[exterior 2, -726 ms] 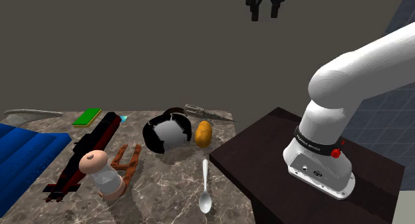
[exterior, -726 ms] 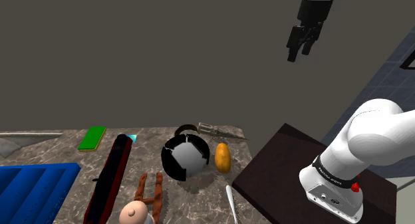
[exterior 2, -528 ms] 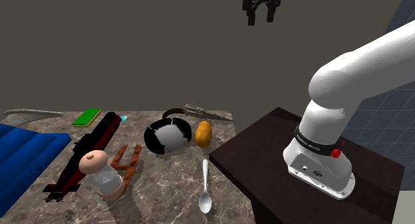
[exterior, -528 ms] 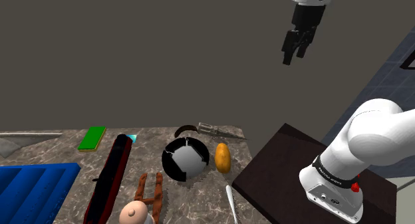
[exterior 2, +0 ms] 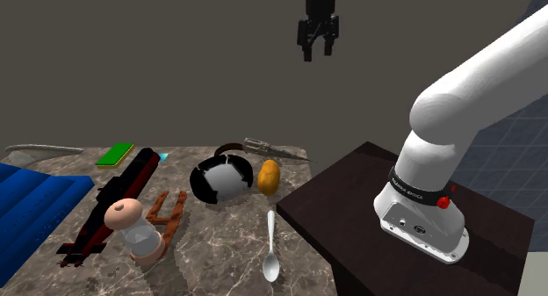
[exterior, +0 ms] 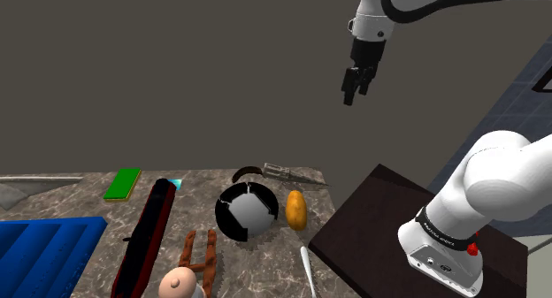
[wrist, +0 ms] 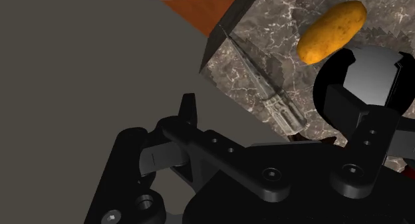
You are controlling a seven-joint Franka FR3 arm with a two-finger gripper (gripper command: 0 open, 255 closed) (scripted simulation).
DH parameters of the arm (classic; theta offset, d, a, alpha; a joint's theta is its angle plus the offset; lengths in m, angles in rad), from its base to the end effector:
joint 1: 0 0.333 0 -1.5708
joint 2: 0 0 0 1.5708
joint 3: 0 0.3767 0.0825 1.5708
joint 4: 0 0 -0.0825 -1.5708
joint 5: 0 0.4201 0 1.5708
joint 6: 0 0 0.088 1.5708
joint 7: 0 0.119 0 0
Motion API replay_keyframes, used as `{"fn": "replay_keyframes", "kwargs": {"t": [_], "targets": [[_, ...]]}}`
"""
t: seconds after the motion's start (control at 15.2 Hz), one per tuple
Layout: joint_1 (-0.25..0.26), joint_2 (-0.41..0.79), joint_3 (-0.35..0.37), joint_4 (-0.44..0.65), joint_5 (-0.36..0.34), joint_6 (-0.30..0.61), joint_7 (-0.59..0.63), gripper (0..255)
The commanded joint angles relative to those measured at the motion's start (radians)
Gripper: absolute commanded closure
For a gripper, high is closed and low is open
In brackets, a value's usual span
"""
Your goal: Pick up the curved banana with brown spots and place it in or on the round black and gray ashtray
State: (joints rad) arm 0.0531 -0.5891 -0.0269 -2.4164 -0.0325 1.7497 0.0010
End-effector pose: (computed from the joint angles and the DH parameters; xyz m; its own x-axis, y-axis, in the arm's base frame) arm 0.3652 0.0048 0.5397 0.9963 0.0366 -0.0777 0.0380 -0.9991 0.0166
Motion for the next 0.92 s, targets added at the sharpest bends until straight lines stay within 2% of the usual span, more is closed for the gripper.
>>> {"fn": "replay_keyframes", "kwargs": {"t": [0.0,0.53,0.73,0.86], "targets": [[0.011,0.048,-0.002,-0.018,0.003,0.071,-0.023,0],[0.059,0.310,-0.006,-0.002,0.025,0.330,-0.117,0],[0.106,0.418,-0.034,0.026,0.030,0.414,-0.149,0],[0.163,0.491,-0.077,0.051,0.036,0.465,-0.171,0]]}}
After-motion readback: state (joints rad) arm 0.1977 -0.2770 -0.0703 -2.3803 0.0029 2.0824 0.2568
